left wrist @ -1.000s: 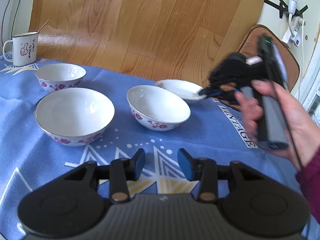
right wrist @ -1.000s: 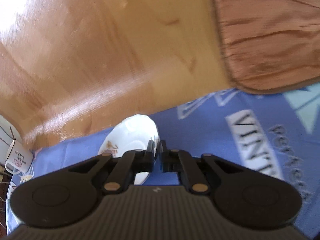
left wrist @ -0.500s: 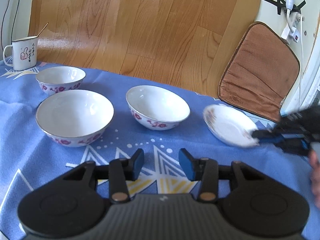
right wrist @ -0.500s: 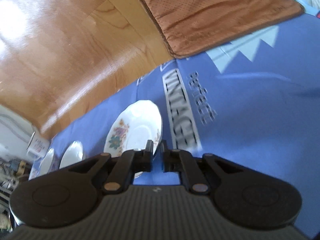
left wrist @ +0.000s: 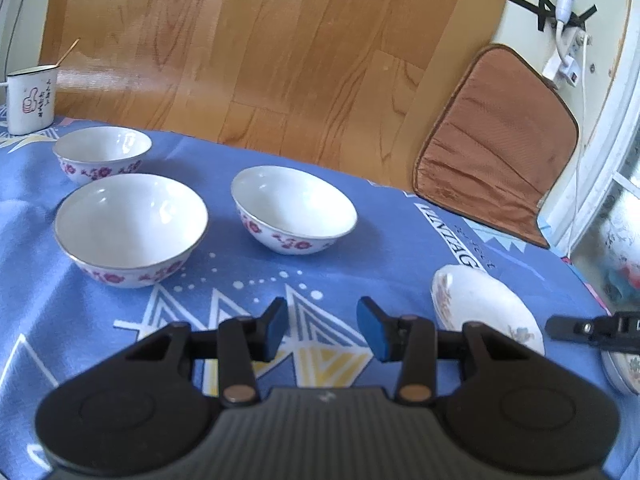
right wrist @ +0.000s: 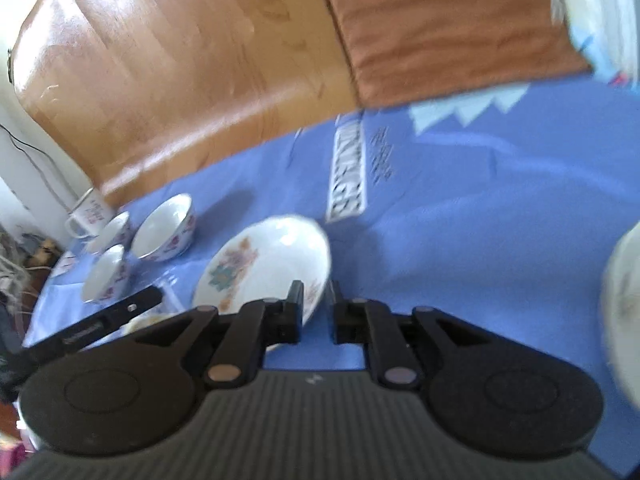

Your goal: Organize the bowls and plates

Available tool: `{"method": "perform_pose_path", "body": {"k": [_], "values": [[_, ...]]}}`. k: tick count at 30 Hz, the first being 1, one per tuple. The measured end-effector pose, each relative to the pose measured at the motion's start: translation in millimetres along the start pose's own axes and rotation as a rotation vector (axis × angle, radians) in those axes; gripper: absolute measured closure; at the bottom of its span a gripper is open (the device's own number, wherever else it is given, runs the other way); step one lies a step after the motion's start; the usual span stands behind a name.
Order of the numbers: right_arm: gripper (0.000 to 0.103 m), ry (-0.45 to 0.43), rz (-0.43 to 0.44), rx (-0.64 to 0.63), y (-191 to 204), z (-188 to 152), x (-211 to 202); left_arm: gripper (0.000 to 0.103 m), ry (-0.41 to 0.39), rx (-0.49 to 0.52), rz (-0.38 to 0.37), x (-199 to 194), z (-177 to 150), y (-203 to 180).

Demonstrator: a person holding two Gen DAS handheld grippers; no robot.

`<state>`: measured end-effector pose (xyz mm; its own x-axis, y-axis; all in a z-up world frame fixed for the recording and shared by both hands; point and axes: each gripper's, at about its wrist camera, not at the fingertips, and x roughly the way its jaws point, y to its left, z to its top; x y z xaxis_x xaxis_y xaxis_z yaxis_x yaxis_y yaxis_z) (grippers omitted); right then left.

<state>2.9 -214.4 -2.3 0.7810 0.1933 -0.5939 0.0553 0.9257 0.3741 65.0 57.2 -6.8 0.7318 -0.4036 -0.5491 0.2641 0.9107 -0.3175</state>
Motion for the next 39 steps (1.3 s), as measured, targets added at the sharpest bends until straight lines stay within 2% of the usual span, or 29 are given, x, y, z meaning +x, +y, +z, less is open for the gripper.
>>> {"method": "perform_pose_path", "body": {"k": [3, 7, 10, 19, 26, 33, 36, 39], "values": [[0.087, -0.022, 0.009, 0.002, -2, -2, -1, 0.065, 0.02, -0.006, -0.019, 3, 2, -4], [0.087, -0.018, 0.036, 0.023, -8, -4, -1, 0.065, 0.077, -0.057, -0.1, 9, 6, -11], [0.087, -0.016, 0.056, 0.032, -10, -4, -2, 0.065, 0.115, -0.074, -0.134, 15, 12, -22], [0.086, -0.031, 0.065, 0.01, -9, -4, -4, 0.067, 0.255, -0.086, -0.128, 39, 23, -49], [0.086, -0.035, 0.045, -0.005, -8, -3, 1, 0.073, 0.257, -0.065, -0.089, 44, 21, -59], [0.086, 0.01, 0.071, 0.079, -18, -1, 13, 0.087, 0.261, -0.06, -0.088, 46, 21, -64], [0.092, 0.032, 0.077, 0.071, -17, -1, 18, 0.091, 0.256, -0.046, -0.074, 46, 19, -67], [0.093, 0.016, 0.071, 0.066, -14, -1, 13, 0.091, 0.261, -0.051, -0.082, 42, 21, -69]]}}
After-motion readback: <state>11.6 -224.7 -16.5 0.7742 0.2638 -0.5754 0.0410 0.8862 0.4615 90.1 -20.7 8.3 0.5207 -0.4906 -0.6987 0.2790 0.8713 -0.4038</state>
